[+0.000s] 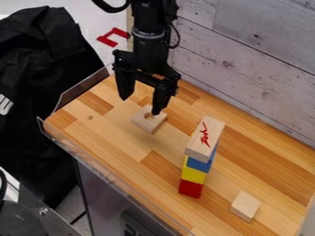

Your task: Move the block with a punch hole on top of the tower

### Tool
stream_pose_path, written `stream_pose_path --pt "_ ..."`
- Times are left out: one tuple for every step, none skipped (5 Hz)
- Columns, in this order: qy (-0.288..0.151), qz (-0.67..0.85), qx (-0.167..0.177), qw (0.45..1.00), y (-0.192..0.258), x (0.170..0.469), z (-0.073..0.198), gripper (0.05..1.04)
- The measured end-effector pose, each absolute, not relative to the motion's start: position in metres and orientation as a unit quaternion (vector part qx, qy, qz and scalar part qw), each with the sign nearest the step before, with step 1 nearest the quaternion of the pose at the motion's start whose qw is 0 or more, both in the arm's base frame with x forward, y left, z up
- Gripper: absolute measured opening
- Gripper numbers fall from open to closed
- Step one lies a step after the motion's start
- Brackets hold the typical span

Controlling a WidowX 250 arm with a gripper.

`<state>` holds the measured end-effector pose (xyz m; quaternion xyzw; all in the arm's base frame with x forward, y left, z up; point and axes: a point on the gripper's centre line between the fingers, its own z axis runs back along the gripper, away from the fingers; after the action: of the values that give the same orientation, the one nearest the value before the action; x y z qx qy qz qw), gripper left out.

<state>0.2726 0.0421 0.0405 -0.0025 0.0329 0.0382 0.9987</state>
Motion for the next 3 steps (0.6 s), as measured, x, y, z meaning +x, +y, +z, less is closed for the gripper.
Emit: stream_pose_path --pt "0.047 0.04 -0.005 0.998 0.041 0.268 0.033 0.999" --pt "0.048 0.032 -0.018 0.998 0.046 0.277 0.022 0.999" --pt "0.051 0.038 -0.022 0.998 0.058 0.287 0.014 0.999"
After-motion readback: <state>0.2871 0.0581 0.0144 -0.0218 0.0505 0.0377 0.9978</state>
